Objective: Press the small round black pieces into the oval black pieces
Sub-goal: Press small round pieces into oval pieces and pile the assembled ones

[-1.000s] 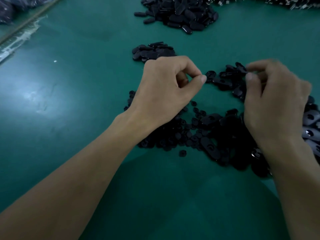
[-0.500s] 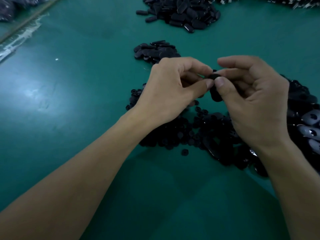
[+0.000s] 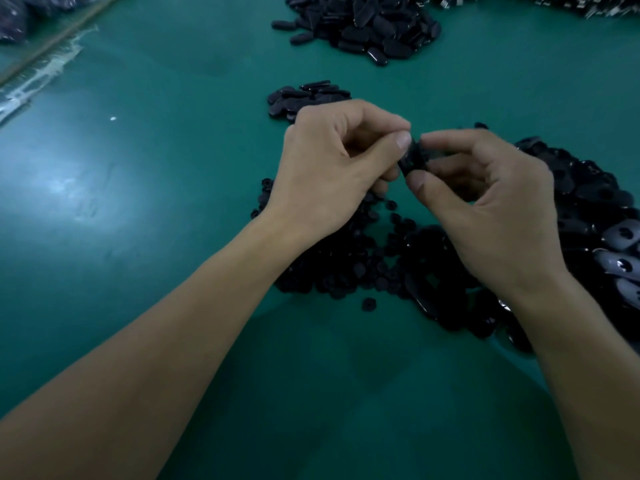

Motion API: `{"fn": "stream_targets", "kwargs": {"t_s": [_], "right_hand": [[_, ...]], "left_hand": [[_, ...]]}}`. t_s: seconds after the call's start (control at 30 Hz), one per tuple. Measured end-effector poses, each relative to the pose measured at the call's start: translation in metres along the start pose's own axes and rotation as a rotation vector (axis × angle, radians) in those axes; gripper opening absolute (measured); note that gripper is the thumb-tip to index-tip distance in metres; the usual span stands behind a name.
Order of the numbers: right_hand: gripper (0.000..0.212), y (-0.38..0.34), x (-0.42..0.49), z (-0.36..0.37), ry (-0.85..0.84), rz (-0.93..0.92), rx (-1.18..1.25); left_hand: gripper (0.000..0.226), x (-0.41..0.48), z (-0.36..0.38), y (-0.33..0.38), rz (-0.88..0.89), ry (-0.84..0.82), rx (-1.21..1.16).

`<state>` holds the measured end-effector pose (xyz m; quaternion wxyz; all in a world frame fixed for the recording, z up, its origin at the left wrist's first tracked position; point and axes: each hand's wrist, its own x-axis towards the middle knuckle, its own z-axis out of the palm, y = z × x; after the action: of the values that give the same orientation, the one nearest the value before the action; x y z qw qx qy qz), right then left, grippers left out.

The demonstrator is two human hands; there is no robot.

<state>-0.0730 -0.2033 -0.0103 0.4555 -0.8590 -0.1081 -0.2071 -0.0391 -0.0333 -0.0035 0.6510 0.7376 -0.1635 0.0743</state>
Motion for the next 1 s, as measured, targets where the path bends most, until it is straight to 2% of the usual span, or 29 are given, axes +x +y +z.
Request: {"fn": "stream_targets", "kwargs": {"t_s": [0.13, 0.37, 0.57, 0.7, 0.83, 0.93, 1.0], "right_hand": [[0.013, -0.0024, 0.0000, 0.0002, 0.020, 0.039, 0.037], [0.014, 0.0006, 0.0002, 0.0018, -0.041, 0.106, 0.094], [0.041, -0.0022, 0.0008, 0.0007, -0.085, 0.043, 0.156], [0.027, -0.0024, 0.0019, 0.0011, -0.031, 0.024, 0.169], [0.010, -0.0024, 0.0046, -0.0015, 0.093, 0.116, 0.323], [0.005, -0.0023, 0.0054, -0.0018, 0.121, 0.175, 0.435], [0.005, -0.0028, 0.0049, -0.0011, 0.118, 0.197, 0.475]], "left_hand": [[0.010, 0.0018, -0.0026, -0.0012, -0.034, 0.046, -0.018], [0.009, 0.0018, -0.0010, -0.0001, -0.011, -0.003, -0.014], [0.016, -0.0016, 0.0007, 0.0020, -0.009, -0.085, -0.008], [0.009, -0.0010, -0.0006, 0.0023, 0.001, -0.041, -0.021], [0.011, -0.0013, -0.0012, 0.0026, -0.025, -0.085, -0.009], [0.015, -0.0020, -0.0002, 0.0013, -0.056, -0.126, -0.028], [0.014, -0.0010, -0.0003, 0.0000, -0.079, -0.081, -0.058]]}}
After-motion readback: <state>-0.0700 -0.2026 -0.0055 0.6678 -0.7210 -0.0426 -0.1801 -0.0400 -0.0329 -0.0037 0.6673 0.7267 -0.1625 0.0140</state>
